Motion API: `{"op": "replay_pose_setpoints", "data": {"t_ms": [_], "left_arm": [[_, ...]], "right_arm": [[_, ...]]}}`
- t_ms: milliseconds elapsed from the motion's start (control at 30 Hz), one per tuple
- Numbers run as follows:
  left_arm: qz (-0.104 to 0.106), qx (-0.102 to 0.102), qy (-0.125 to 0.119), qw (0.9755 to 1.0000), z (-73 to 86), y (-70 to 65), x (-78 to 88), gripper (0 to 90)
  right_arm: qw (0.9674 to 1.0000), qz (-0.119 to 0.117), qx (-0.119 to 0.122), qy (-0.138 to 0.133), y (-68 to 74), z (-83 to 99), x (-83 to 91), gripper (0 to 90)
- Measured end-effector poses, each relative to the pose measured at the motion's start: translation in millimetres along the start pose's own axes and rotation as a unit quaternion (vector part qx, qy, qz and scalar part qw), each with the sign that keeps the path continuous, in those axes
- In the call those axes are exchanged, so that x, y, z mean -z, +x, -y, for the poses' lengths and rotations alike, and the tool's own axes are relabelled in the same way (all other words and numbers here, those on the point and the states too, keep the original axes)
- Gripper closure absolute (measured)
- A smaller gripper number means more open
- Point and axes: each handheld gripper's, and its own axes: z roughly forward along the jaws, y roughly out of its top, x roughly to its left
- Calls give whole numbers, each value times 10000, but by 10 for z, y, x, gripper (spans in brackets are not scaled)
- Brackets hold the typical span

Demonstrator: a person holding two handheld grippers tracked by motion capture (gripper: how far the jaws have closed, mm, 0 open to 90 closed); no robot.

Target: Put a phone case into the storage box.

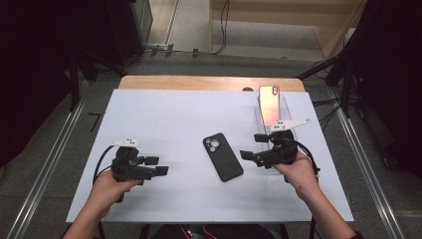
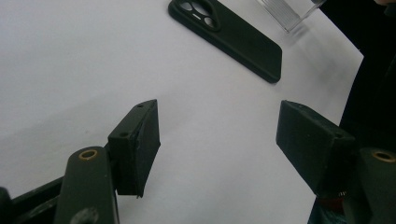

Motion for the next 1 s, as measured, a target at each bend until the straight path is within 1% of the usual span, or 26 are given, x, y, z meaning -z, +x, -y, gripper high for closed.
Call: {"op": "replay_pose_setpoints", "data": {"t_ms": [133,267,333,367,433,500,567,600,667,700,767,833,933,1000], "left_arm": [[-7,-22,-19,10000,-2,1,16,308],[-6,-12,-33,10000,4,-2,27,308],[-19,-6,-43,10000,3,-7,33,308],[-22,-6,-51,10000,2,-8,34,308],[-27,-3,-58,10000,3,-11,33,308],[-20,2,-48,10000,8,-15,32,308],[-20,-8,-45,10000,10,-17,38,308],[-20,-2,-55,10000,11,-20,41,308],[-23,3,-73,10000,14,-24,49,308],[-24,-3,-74,10000,16,-23,53,308],[-35,4,-66,10000,22,-21,58,308],[-42,12,-67,10000,28,-19,66,308],[-38,23,-85,10000,40,-20,79,308],[-57,34,-86,9999,50,-22,84,308]], "right_arm": [[10000,-60,33,40,64,55,-17,92],[9998,-171,92,86,112,101,-65,92],[9998,-178,58,92,141,112,-96,92],[9998,-122,59,120,153,115,-114,92],[9999,85,7,145,171,119,-150,92],[9994,294,-138,147,182,111,-183,91],[9984,506,-195,140,200,105,-213,92],[9979,577,-250,136,209,100,-231,92],[9974,627,-340,132,220,90,-262,92],[9972,649,-343,121,223,86,-283,91],[9958,767,-473,133,239,73,-326,91],[9948,829,-565,143,249,63,-374,92],[9941,918,-552,174,269,49,-444,91],[9940,958,-500,166,284,37,-481,92]]}}
